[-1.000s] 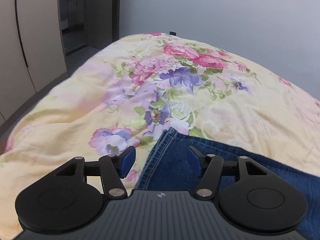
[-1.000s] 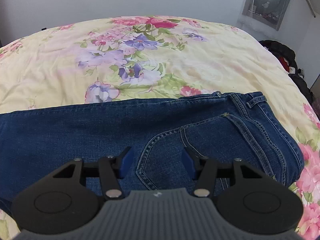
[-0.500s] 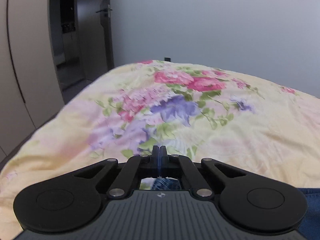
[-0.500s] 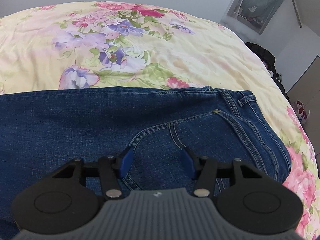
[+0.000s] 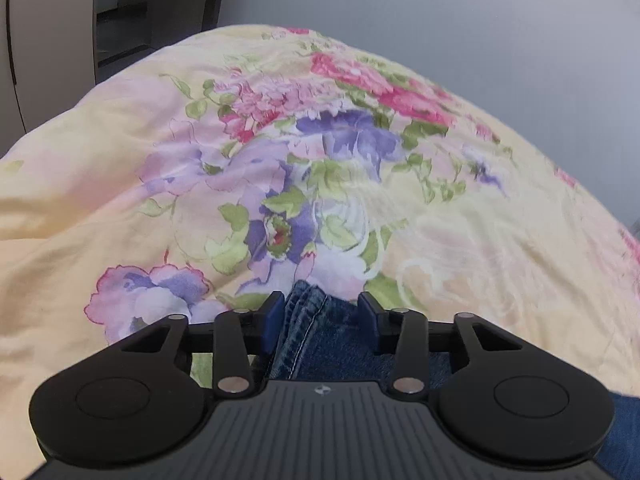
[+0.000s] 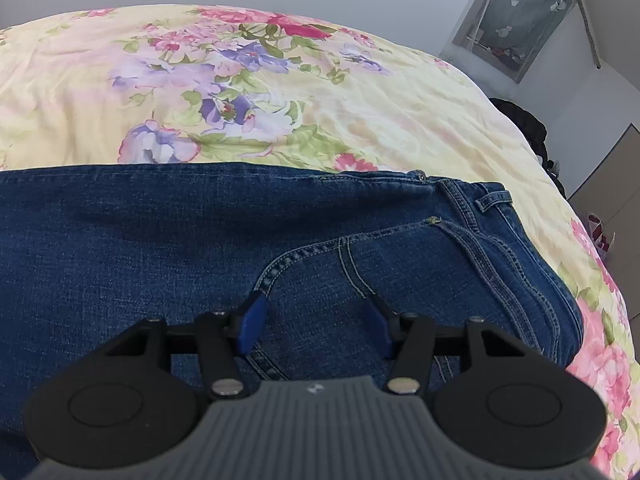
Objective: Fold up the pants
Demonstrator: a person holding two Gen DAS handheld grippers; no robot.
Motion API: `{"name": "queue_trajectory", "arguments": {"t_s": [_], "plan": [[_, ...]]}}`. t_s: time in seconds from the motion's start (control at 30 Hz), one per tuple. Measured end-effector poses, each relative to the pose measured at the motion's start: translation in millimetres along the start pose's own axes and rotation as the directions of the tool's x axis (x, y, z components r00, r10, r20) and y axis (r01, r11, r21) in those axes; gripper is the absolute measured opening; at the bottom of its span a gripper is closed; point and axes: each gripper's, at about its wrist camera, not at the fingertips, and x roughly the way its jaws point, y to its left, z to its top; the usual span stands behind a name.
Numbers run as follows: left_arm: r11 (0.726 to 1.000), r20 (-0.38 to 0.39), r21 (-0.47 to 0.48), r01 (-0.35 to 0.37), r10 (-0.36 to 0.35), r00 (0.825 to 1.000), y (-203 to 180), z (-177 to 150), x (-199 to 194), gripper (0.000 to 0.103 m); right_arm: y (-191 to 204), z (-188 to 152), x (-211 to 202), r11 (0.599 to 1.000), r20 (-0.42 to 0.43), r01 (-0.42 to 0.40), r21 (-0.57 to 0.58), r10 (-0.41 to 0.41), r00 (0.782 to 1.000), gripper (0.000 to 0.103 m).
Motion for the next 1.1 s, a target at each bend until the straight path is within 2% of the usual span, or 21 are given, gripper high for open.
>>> {"name": "queue_trajectory", "arguments": {"t_s": [0.07, 0.1, 0.2, 0.23, 0.3, 0.4, 0.47, 0.53, 0.57, 0.67, 0.8, 0.93, 1.03, 1.1], "plan": [[0.998, -0.017, 0.026, -0.052, 0.052, 0.999, -5, -4, 6, 0.027, 0, 0, 0, 1.000, 0.000, 0.000, 0.001, 0.000, 1.000, 0.051], [0.998, 0.002, 0.034, -0.049, 0.049, 0.999, -6, -6, 4, 0.011, 0, 0, 0, 1.000, -0.001, 0.000, 0.002, 0.000, 1.000, 0.051], [0.989, 0.125, 0.123, -0.088, 0.072, 0.989, -25, -13, -16, 0.007, -1, 0, 0, 1.000, 0.003, -0.003, 0.001, 0.003, 1.000, 0.051], [0.984, 0.183, 0.137, -0.113, 0.087, 0.979, -30, -12, -27, 0.007, -1, -1, -1, 1.000, 0.006, -0.004, 0.000, 0.004, 1.000, 0.051], [0.986, 0.243, 0.129, -0.107, 0.074, 0.967, -33, -4, -41, 0.007, -2, -2, -3, 1.000, 0.015, -0.001, 0.004, 0.001, 1.000, 0.051], [0.973, 0.222, 0.164, -0.160, 0.122, 0.967, -41, 4, -28, 0.006, -3, -5, -4, 1.000, 0.022, -0.006, 0.019, 0.006, 1.000, 0.051], [0.960, 0.170, 0.196, -0.201, 0.169, 0.971, -44, 0, -6, 0.006, -3, -6, -4, 1.000, 0.024, -0.007, 0.027, 0.006, 1.000, 0.051], [0.960, 0.108, 0.187, -0.209, 0.192, 0.975, -39, -8, 12, 0.006, -4, -6, -5, 1.000, 0.022, -0.013, 0.028, 0.013, 1.000, 0.051], [0.960, 0.100, 0.183, -0.210, 0.195, 0.976, -37, -12, 15, 0.008, -6, -6, -6, 0.999, 0.022, -0.019, 0.030, 0.018, 1.000, 0.051], [0.963, 0.096, 0.142, -0.230, 0.217, 0.971, -35, -11, 8, 0.024, -12, -8, -10, 0.999, 0.028, -0.035, 0.041, 0.033, 0.999, 0.051], [0.965, 0.128, 0.144, -0.219, 0.201, 0.971, -31, -9, -36, 0.024, -21, -11, -24, 0.994, 0.051, -0.057, 0.097, 0.053, 0.997, 0.051], [0.965, 0.085, 0.151, -0.214, 0.203, 0.975, -23, -23, -71, 0.024, -28, -24, -47, 0.984, 0.085, -0.099, 0.145, 0.088, 0.993, 0.051], [0.973, 0.042, 0.080, -0.218, 0.216, 0.976, -8, -43, -84, 0.028, -30, -40, -63, 0.977, 0.085, -0.128, 0.171, 0.115, 0.990, 0.051], [0.979, 0.032, -0.024, -0.201, 0.202, 0.979, 6, -55, -92, 0.043, -32, -51, -72, 0.972, 0.073, -0.141, 0.188, 0.129, 0.989, 0.051]]}}
